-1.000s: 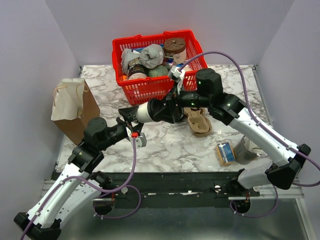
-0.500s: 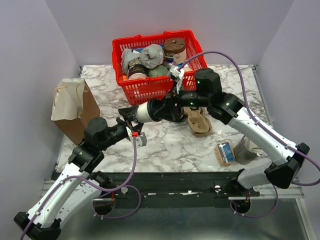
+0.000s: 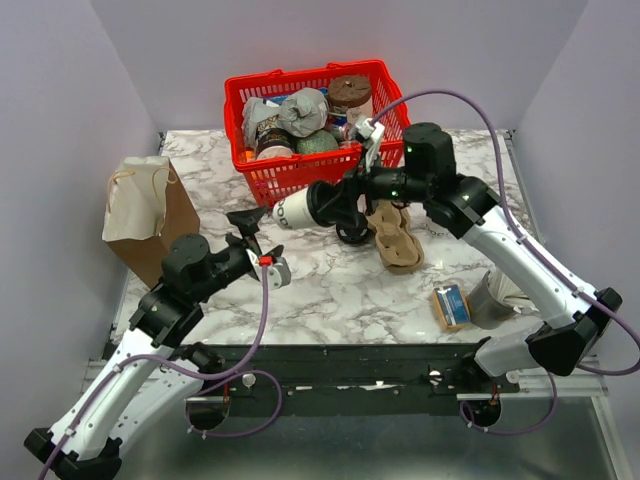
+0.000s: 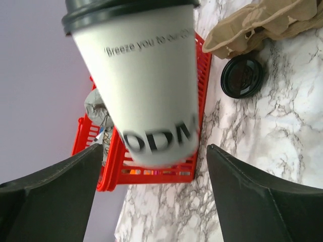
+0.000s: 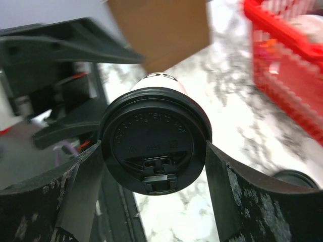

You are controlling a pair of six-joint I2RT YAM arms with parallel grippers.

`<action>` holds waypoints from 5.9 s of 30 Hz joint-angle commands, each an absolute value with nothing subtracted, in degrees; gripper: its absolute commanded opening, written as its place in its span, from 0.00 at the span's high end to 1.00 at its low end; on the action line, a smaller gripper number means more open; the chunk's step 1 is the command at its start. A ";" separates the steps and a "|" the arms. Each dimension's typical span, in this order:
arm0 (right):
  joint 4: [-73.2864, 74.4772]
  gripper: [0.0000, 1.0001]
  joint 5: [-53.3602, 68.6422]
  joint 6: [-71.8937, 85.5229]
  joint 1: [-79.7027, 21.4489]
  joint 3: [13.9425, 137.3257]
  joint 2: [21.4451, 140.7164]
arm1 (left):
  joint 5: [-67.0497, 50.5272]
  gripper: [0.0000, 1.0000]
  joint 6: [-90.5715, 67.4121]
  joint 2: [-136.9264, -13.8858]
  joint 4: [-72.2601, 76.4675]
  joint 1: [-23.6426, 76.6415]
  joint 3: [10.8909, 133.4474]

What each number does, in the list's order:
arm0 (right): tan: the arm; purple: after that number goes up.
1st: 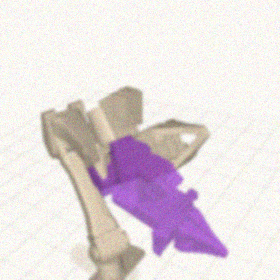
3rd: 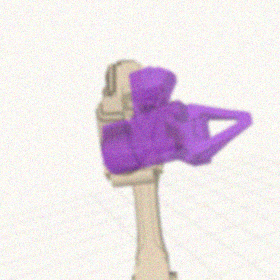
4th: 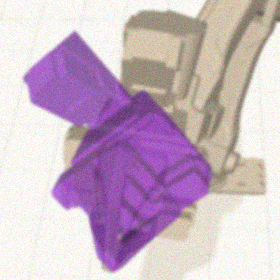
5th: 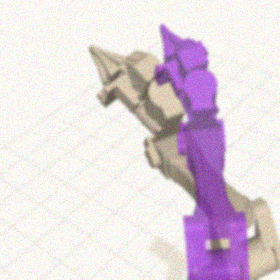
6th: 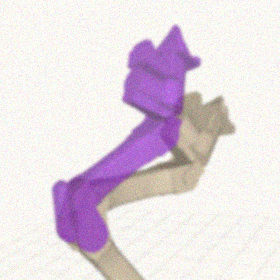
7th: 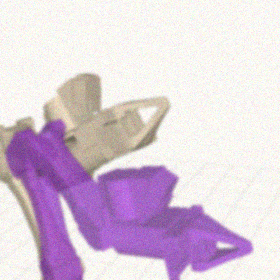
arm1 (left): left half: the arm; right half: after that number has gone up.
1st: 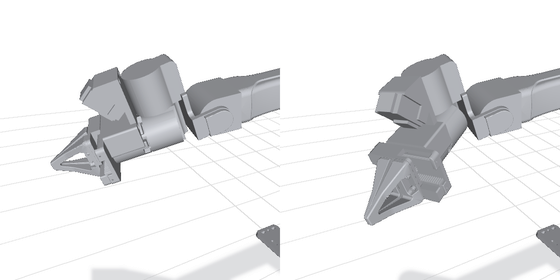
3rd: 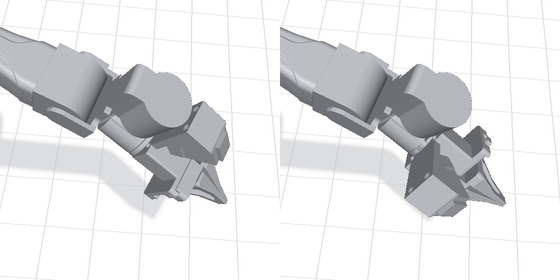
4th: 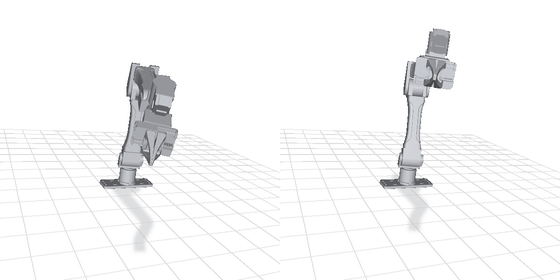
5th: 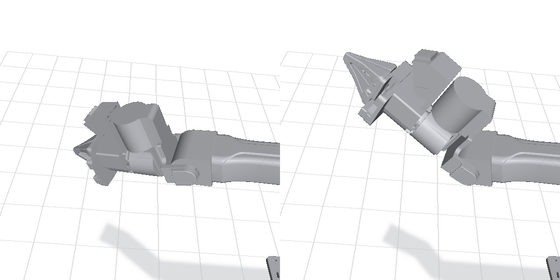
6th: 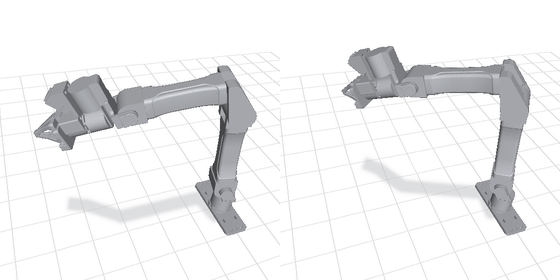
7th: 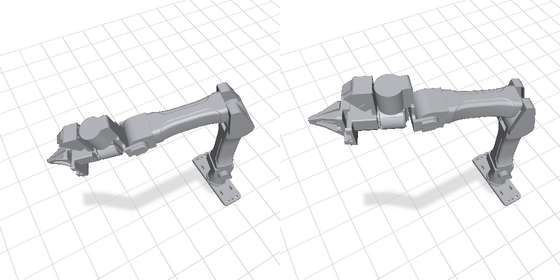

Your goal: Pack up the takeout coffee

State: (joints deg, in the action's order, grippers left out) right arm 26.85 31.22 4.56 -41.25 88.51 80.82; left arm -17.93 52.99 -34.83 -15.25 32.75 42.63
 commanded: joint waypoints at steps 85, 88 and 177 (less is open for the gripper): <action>42.01 0.41 43.85 -25.66 -31.64 108.37 80.77 | -15.03 1.00 25.67 -72.52 -75.15 3.59 90.89; 43.59 0.41 45.17 -29.69 -32.34 108.28 80.07 | -17.13 1.00 23.12 -70.93 -74.62 10.00 88.69; 44.66 0.45 10.12 -61.35 -61.96 83.68 76.29 | -12.38 1.00 18.90 -73.30 -60.73 37.09 90.61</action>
